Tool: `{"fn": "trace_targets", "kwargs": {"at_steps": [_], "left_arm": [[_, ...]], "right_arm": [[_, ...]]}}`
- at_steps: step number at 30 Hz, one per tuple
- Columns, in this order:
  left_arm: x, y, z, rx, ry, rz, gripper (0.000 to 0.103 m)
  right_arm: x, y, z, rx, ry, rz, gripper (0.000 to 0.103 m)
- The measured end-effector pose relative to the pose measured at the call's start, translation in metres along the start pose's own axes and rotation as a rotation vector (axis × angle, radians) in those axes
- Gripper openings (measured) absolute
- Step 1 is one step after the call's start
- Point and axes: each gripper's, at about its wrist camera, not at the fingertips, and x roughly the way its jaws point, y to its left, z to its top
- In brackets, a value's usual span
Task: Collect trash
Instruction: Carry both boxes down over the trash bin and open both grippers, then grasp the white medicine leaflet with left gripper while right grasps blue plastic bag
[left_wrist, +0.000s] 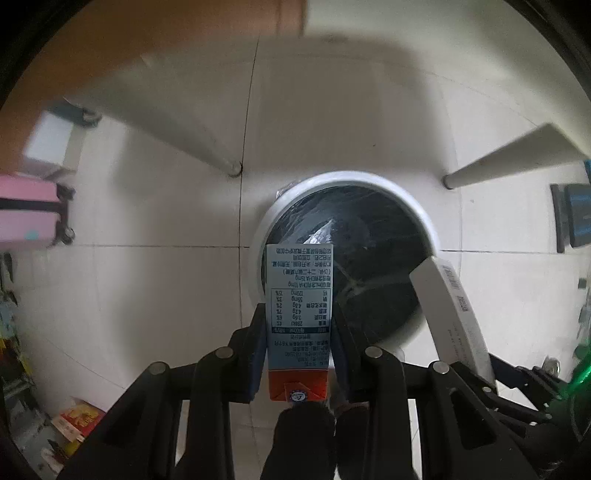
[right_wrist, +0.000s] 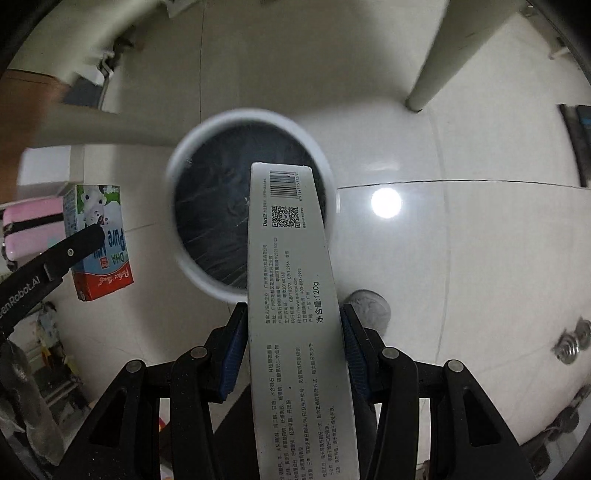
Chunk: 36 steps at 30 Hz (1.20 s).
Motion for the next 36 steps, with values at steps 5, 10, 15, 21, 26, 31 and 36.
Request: {"fn": "trace_targets", "kwargs": {"at_steps": [5, 10, 15, 21, 26, 31, 36], "left_arm": [[0.040, 0.008, 0.009, -0.014, 0.083, -0.099, 0.034], [0.028, 0.028, 0.008, -0.069, 0.035, -0.101, 0.096], [0.007, 0.041, -0.001, -0.089, -0.003, -0.036, 0.103], [-0.029, 0.045, -0.020, -0.057, 0.006, 0.037, 0.103], [-0.073, 0.045, -0.031, -0.050, 0.008, 0.046, 0.103], [-0.138, 0.045, -0.042, -0.028, -0.015, 0.038, 0.103], [-0.212, 0.048, -0.059, -0.012, -0.054, 0.020, 0.103]], "right_arm": [[0.044, 0.005, 0.017, -0.006, 0.073, 0.025, 0.053], [0.032, 0.000, 0.021, 0.017, 0.031, 0.034, 0.095], [-0.002, 0.016, 0.014, -0.005, -0.053, -0.085, 0.103], [-0.046, 0.029, 0.005, -0.015, -0.089, -0.163, 0.103], [-0.096, 0.036, -0.003, -0.005, -0.117, -0.177, 0.103], [-0.168, 0.055, -0.032, 0.001, -0.158, -0.183, 0.103], [-0.248, 0.079, -0.064, -0.005, -0.204, -0.175, 0.103]]}}
